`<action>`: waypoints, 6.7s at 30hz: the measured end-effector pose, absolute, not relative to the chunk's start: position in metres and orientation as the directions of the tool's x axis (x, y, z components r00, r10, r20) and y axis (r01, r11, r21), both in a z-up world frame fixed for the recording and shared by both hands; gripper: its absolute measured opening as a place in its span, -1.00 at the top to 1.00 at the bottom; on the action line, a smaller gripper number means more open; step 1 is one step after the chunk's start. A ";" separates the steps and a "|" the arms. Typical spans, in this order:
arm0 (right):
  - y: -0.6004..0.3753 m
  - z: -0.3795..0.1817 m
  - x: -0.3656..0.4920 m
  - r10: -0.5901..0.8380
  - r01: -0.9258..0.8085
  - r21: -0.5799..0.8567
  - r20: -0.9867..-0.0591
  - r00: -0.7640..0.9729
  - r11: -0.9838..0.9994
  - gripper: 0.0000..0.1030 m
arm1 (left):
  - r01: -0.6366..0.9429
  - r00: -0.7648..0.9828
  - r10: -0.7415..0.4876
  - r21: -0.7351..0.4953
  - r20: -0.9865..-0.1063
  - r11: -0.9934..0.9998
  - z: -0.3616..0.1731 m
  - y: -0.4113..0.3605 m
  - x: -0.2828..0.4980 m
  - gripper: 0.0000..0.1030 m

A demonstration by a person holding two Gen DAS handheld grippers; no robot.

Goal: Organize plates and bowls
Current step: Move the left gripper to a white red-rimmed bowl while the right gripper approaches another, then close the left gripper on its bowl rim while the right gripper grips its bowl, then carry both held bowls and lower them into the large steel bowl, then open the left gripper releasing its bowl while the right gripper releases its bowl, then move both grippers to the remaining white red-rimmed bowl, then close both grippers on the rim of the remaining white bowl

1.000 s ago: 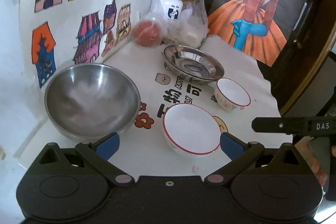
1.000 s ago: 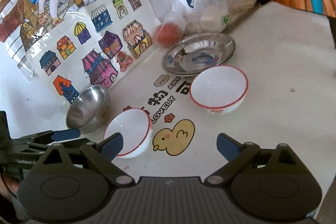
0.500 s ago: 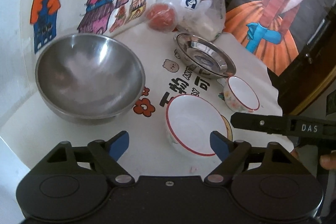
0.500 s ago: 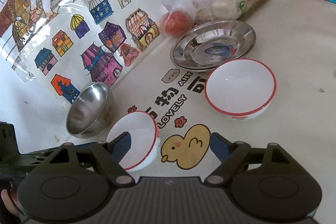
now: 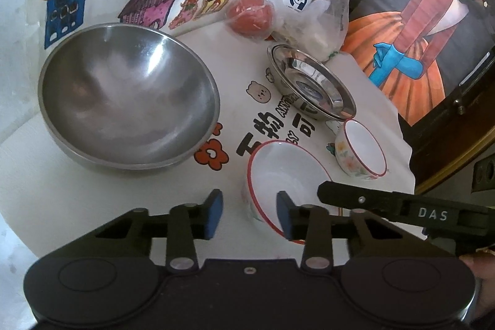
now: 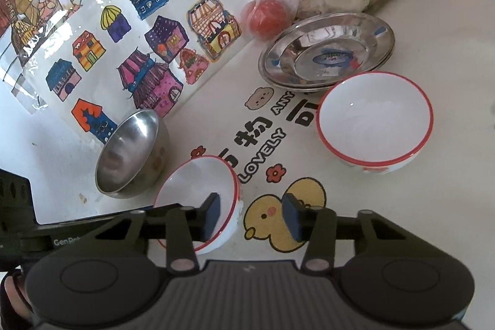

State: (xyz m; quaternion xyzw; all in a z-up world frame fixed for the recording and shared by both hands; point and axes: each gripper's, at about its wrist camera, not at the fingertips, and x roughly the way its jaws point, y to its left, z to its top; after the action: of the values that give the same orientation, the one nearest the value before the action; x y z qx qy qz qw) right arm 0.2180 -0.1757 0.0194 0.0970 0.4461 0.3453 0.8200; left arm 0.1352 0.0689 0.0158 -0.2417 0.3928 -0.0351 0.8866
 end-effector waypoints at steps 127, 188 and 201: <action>-0.051 0.108 0.261 0.699 -0.665 0.426 -0.684 0.206 0.613 -0.18 | -0.280 0.823 -0.020 -0.435 -0.568 0.856 0.086 0.146 0.088 -0.59; -0.268 0.033 0.311 0.481 -0.335 0.358 -0.759 0.439 0.871 -0.09 | -0.009 0.648 -0.183 -0.247 -0.739 0.969 0.020 -0.037 0.268 -0.41; -0.260 0.033 0.309 0.509 -0.347 0.385 -0.748 0.425 0.855 0.56 | 0.032 0.636 -0.268 -0.323 -0.724 0.946 0.019 -0.042 0.272 0.38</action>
State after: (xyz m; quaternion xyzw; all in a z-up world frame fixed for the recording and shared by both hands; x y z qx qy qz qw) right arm 0.3095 -0.2605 0.0325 0.0860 0.4717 0.2549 0.8397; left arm 0.2716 -0.0423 0.0188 -0.1414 0.4183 -0.0841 0.8933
